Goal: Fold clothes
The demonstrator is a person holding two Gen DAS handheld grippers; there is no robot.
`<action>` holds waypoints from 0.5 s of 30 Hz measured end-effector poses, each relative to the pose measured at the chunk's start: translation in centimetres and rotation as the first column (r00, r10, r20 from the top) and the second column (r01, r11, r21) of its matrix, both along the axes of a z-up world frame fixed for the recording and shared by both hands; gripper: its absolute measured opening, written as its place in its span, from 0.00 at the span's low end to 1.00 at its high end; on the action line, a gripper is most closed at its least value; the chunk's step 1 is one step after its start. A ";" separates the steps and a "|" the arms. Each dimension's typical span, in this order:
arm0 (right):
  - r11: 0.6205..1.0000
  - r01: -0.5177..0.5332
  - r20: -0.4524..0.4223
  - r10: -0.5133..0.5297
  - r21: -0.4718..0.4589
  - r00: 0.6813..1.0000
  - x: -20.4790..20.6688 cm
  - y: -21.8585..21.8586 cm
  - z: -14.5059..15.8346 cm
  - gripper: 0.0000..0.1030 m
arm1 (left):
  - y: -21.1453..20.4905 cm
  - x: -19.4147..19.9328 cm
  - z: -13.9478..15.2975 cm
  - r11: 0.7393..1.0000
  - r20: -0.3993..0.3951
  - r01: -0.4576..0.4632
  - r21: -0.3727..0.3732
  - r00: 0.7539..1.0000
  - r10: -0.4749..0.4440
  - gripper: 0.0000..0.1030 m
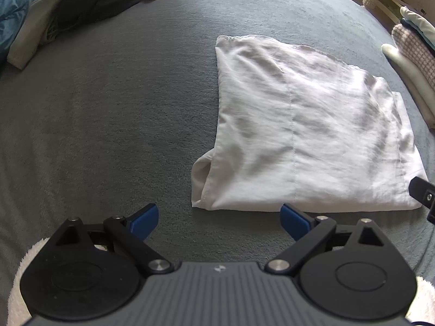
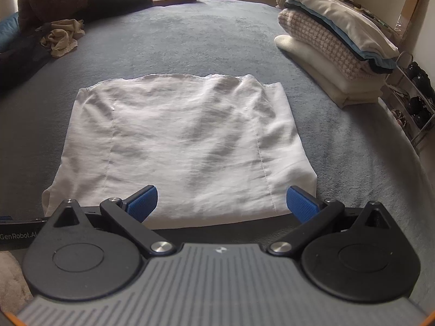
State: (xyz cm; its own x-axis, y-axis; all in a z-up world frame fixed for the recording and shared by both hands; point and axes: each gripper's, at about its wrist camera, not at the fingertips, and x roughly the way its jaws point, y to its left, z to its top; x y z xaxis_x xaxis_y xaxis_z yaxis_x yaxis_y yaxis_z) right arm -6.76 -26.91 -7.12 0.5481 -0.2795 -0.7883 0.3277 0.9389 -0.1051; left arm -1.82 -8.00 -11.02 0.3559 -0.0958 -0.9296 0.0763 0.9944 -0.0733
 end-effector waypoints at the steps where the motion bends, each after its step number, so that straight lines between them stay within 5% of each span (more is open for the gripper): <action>1: 1.000 0.001 0.000 -0.001 -0.001 1.000 0.0 -0.1 0.0 0.99 | -0.1 0.0 0.0 1.000 0.000 0.001 0.002 1.000 -0.001 0.94; 15: 1.000 0.009 0.000 -0.009 -0.006 1.000 -0.2 -0.5 -0.2 0.99 | -0.6 -0.1 0.2 1.000 0.000 0.021 0.004 1.000 -0.021 0.94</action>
